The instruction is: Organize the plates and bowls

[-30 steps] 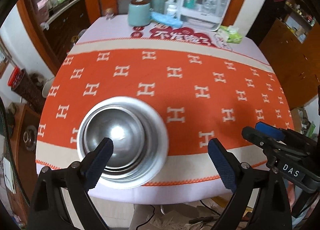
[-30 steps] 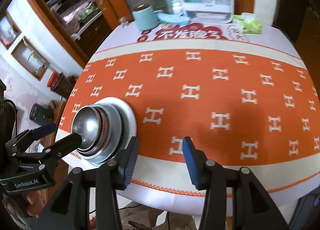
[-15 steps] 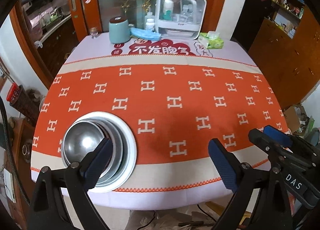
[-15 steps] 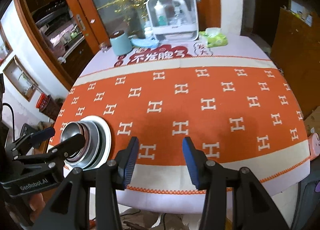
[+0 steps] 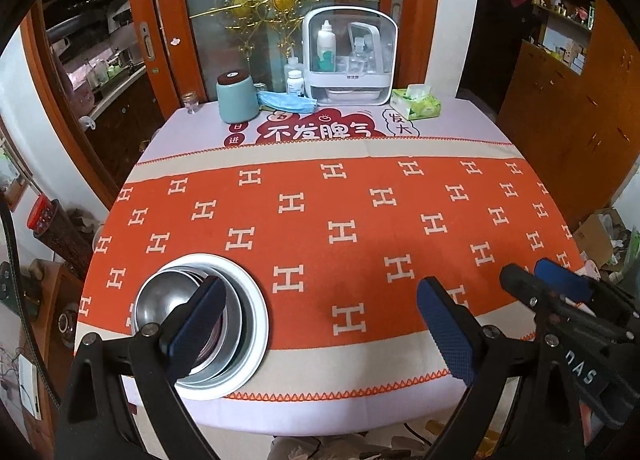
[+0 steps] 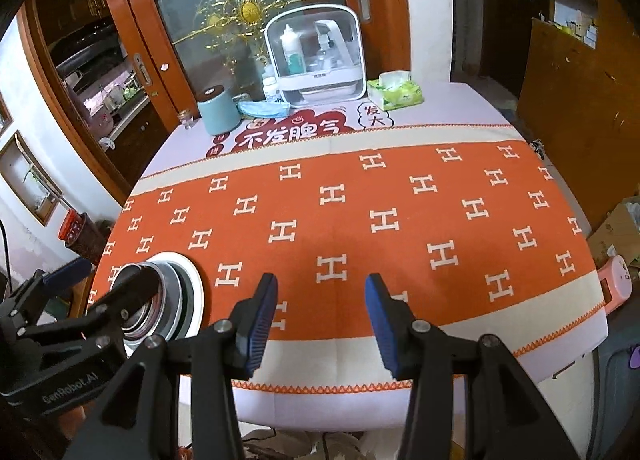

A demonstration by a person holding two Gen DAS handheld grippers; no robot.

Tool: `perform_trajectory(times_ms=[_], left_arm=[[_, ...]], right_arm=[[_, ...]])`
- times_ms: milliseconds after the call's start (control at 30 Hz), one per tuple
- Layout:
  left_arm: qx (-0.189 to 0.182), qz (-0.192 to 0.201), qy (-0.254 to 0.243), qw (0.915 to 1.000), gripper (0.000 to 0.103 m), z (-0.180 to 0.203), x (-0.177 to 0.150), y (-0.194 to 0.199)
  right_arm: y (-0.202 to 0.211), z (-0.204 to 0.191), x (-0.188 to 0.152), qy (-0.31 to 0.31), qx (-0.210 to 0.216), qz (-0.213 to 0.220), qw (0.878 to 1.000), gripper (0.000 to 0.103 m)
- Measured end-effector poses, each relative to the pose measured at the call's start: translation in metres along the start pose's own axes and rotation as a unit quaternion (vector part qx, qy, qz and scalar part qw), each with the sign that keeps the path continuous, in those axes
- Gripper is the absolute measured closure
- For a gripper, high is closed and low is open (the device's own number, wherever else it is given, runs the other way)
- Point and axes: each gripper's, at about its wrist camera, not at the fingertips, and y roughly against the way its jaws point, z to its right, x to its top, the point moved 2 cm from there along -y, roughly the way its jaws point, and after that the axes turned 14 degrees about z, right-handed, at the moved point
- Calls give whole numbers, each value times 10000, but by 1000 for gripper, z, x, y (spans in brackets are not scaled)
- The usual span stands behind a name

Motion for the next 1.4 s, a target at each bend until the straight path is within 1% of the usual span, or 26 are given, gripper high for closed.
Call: perform_trajectory(times_ms=[233,733,1400], left_arm=[[47,-11,27,10000,8,2,1,-3],[49,-13,64,10000,8,3,-2,-4],[53,-30,73,10000,8,3,-2,-5]], right_arm=[[1,-2,-1,139,23,34,9999,57],[2,1,6,190,27,165,9997,57],[1,0,6,194,41,164,9997,57]])
